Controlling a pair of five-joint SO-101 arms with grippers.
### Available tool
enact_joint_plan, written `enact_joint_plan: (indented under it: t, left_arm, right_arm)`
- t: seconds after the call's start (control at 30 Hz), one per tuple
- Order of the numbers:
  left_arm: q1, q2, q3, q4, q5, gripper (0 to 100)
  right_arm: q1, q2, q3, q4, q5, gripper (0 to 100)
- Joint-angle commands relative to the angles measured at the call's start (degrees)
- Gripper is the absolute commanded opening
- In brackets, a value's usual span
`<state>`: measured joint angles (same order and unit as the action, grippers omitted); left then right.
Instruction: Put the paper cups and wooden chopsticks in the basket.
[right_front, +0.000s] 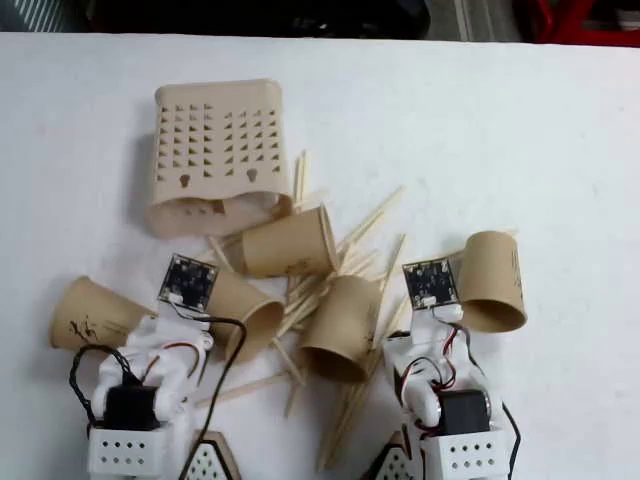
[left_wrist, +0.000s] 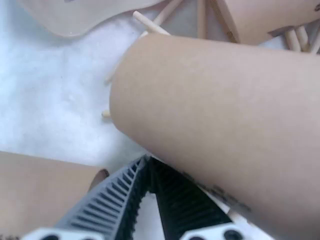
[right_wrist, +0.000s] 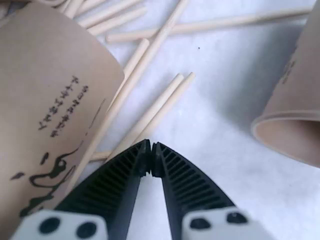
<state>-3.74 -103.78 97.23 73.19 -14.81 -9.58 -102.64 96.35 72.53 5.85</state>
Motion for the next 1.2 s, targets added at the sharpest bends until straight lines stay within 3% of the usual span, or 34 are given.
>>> enact_joint_plan:
  t: [0.0, 0.17, 0.33, 0.5, 0.67, 0.77, 0.97, 1.17]
  left_arm:
    - [0.7, -0.5, -0.3, 0.3, -0.4, 2]
    - [0.6, -0.6, -0.9, 0.3, -0.7, 2]
    - [0.4, -0.6, -10.9, -0.3, -0.8, 2]
    - [0.3, -0.6, -16.1, -2.8, -0.8, 2]
    - [-4.5, -0.6, -16.5, -5.9, -0.8, 2]
    - [-10.2, -0.6, -16.3, -8.6, -0.8, 2]
    - [-17.1, -0.6, -13.7, -9.8, -0.6, 2]
    - [-17.2, -0.7, -13.4, -9.8, -0.3, 8]
  right_arm:
    - [-0.2, -0.5, 0.5, 0.2, 0.6, 1.8]
    - [-0.2, -0.5, 0.5, 0.2, 0.4, 1.8]
    - [0.4, -0.6, -1.1, -0.8, 0.6, 1.8]
    - [6.7, -0.6, -7.5, -2.7, 1.0, 1.9]
    - [12.7, -0.5, -13.2, -9.6, 17.3, 13.5]
    - [14.5, -0.4, -18.1, -11.6, 18.7, 21.2]
    - [7.1, 4.6, -32.6, -11.6, 22.0, 18.7]
    - [-4.0, 31.9, -51.5, -10.2, 22.2, 18.7]
